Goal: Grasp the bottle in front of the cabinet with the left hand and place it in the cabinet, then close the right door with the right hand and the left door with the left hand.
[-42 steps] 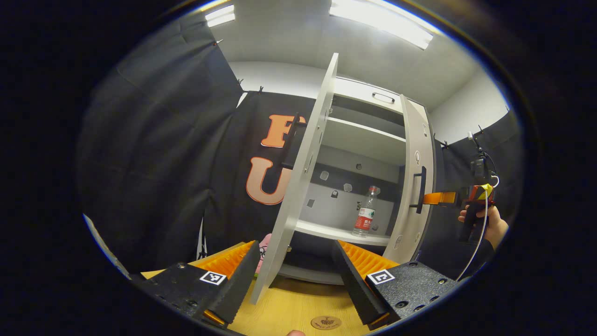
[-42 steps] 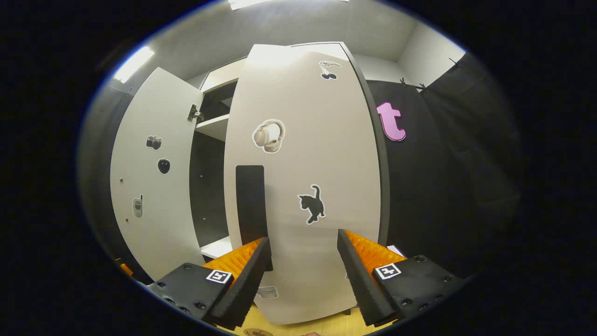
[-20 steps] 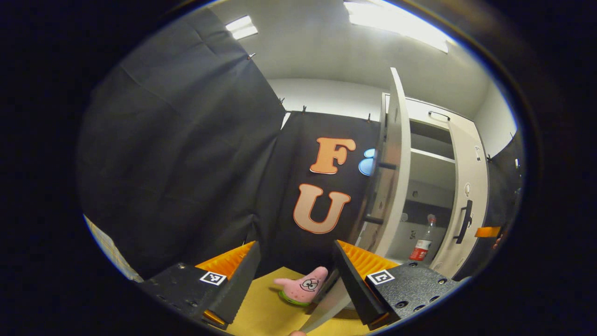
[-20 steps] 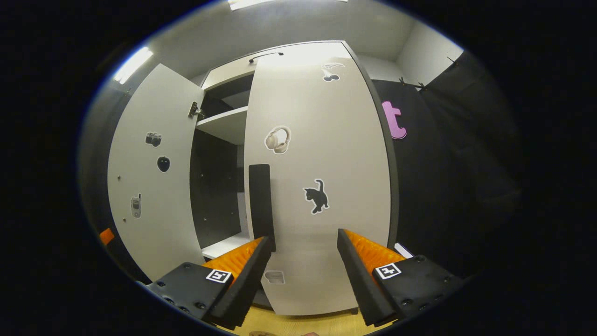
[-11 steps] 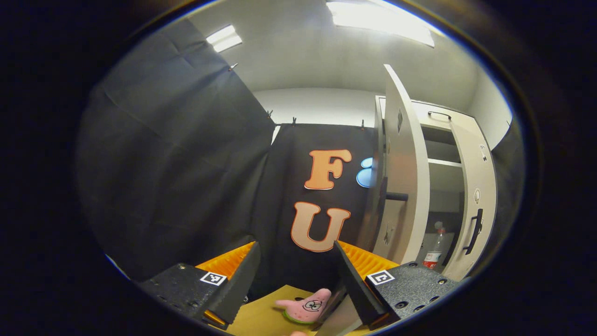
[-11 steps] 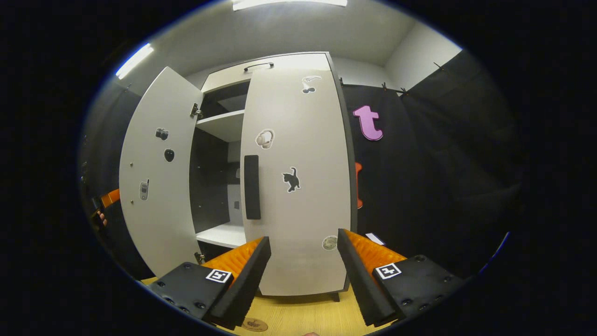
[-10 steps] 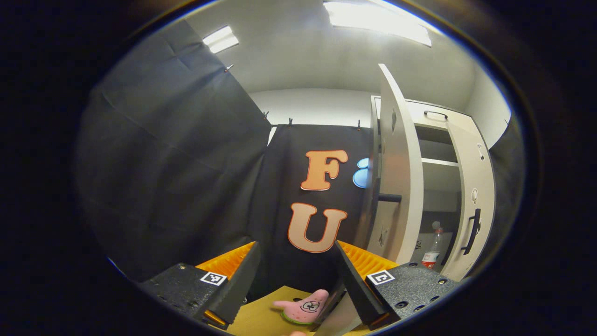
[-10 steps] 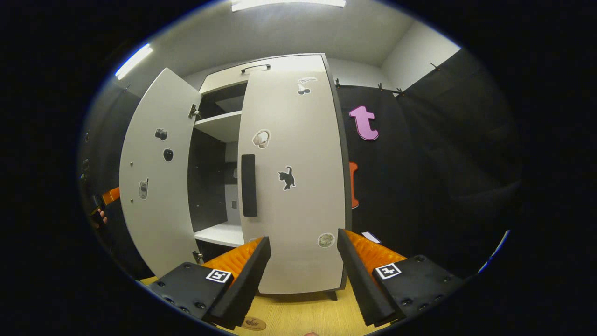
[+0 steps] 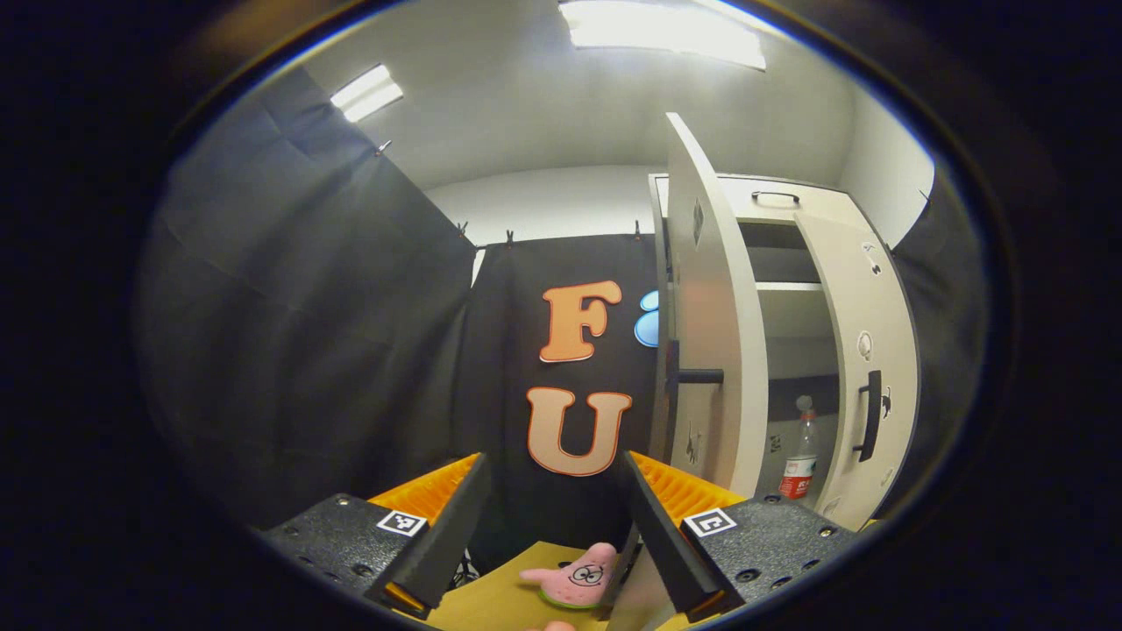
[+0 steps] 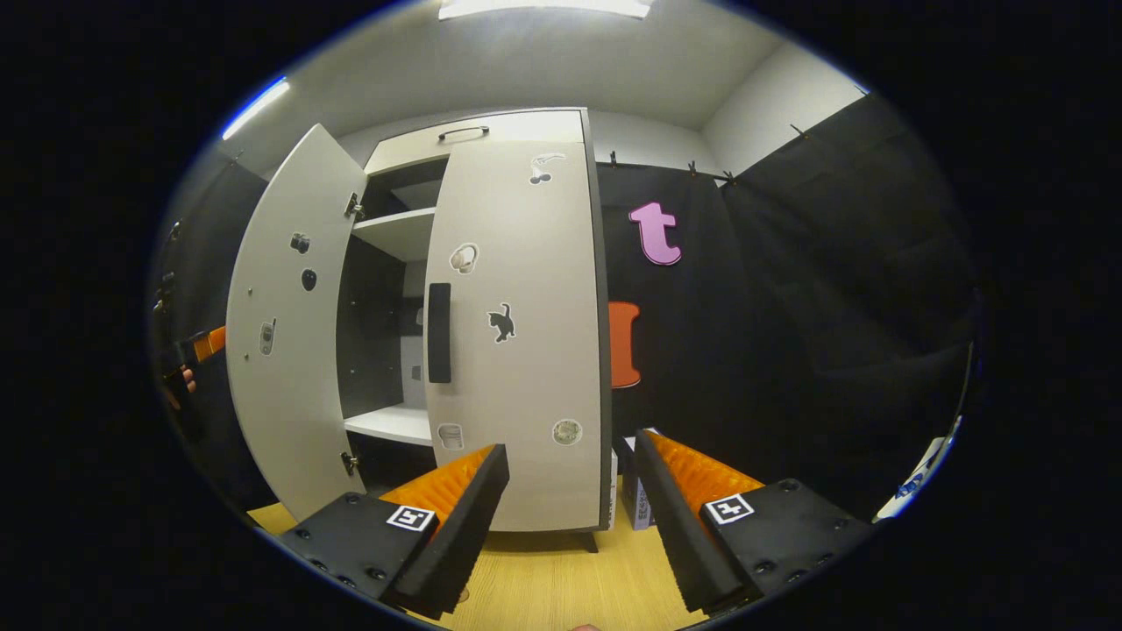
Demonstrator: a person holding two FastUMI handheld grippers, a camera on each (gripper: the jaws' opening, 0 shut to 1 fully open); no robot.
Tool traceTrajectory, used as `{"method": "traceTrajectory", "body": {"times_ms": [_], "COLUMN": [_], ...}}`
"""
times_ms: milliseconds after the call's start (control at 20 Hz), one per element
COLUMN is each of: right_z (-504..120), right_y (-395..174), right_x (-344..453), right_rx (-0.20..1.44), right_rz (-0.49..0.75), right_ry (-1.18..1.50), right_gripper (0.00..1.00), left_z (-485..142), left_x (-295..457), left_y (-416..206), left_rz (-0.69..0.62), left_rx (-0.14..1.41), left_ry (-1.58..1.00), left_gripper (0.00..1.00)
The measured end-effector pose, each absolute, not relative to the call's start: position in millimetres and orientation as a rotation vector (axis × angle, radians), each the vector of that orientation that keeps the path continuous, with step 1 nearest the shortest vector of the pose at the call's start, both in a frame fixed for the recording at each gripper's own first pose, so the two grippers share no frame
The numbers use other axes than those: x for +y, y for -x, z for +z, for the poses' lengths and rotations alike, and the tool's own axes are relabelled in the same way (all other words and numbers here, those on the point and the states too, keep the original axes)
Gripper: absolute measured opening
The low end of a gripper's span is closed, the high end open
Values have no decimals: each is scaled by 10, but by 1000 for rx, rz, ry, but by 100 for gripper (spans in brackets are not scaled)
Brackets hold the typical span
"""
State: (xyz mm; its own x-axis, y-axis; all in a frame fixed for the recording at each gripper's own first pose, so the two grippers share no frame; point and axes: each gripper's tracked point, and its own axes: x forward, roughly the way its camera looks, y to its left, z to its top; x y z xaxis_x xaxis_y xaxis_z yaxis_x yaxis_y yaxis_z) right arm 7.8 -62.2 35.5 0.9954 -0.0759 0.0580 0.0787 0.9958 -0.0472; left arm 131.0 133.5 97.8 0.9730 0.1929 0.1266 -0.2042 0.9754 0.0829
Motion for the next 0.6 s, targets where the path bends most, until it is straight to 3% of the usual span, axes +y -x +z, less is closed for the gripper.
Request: {"method": "traceTrajectory", "body": {"times_ms": [100,200,300,350,400,500,600], "right_z": [366,376,362,350,341,336,357], "right_y": [-50,-10,41,63,95,149,217], "right_x": [-615,-619,-661,-678,-698,-749,-813], "right_rx": [-60,-64,-59,-55,-53,-50,-56], "right_rz": [-74,-76,-87,-92,-100,-116,-138], "right_ry": [51,56,58,57,55,55,58], "right_gripper": [96,96,96,95,96,96,96], "left_z": [935,925,917,903,888,857,850], "left_x": [1125,929,760,659,553,311,73], "left_y": [-1311,-1318,-1341,-1353,-1388,-1457,-1509], "left_rz": [140,100,75,59,40,-15,-69], "left_rx": [-100,-95,-100,-100,-98,-95,-95], "left_ry": [-65,-57,-69,-74,-73,-58,-32], "left_gripper": [92,87,92,87,92,87,92]}}
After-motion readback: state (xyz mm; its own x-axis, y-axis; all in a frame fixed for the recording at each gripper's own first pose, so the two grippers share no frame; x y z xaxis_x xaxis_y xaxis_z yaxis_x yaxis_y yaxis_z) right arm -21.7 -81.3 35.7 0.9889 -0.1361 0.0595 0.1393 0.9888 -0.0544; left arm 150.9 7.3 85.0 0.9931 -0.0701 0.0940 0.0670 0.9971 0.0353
